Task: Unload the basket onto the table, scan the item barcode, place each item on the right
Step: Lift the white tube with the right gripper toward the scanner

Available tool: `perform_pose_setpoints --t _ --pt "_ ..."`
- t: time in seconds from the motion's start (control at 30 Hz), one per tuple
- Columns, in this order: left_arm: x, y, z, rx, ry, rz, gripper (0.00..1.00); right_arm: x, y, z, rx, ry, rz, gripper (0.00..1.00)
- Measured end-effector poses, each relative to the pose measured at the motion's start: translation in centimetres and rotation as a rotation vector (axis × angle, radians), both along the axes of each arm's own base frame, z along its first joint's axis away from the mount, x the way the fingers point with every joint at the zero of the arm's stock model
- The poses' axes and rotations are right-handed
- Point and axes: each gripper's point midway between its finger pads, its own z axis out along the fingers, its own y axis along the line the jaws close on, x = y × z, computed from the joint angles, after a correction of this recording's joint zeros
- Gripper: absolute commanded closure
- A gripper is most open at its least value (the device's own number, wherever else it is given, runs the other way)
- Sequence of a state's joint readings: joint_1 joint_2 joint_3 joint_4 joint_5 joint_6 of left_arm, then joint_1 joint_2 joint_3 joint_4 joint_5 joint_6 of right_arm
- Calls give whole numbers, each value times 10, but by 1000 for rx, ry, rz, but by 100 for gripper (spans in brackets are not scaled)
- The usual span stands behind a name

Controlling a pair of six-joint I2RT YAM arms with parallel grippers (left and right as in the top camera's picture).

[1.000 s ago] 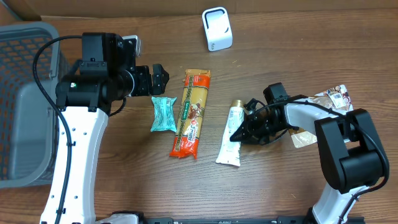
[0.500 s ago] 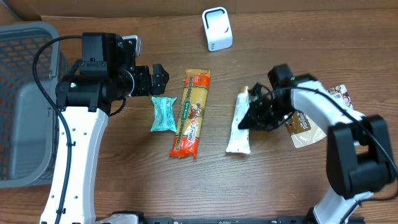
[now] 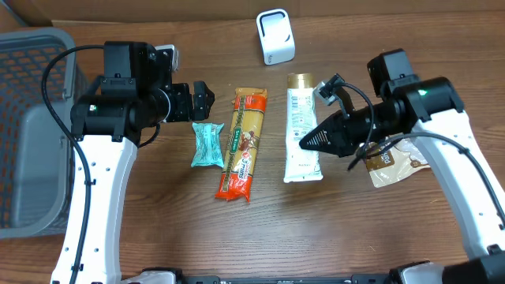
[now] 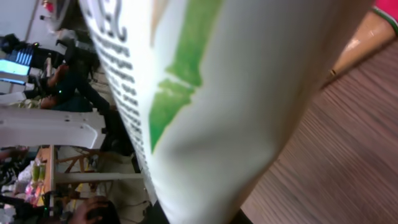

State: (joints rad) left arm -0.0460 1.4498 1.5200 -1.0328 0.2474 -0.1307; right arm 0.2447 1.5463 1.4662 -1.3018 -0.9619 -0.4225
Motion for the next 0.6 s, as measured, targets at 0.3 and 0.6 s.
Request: perform_pose_setpoints --t 0.3,0.6 --pt "0 0 0 0 0 0 1 4 2 10 26 -42 -10 96" --pt "0 0 0 0 0 0 1 84 -11 4 -368 -269 -376 97"
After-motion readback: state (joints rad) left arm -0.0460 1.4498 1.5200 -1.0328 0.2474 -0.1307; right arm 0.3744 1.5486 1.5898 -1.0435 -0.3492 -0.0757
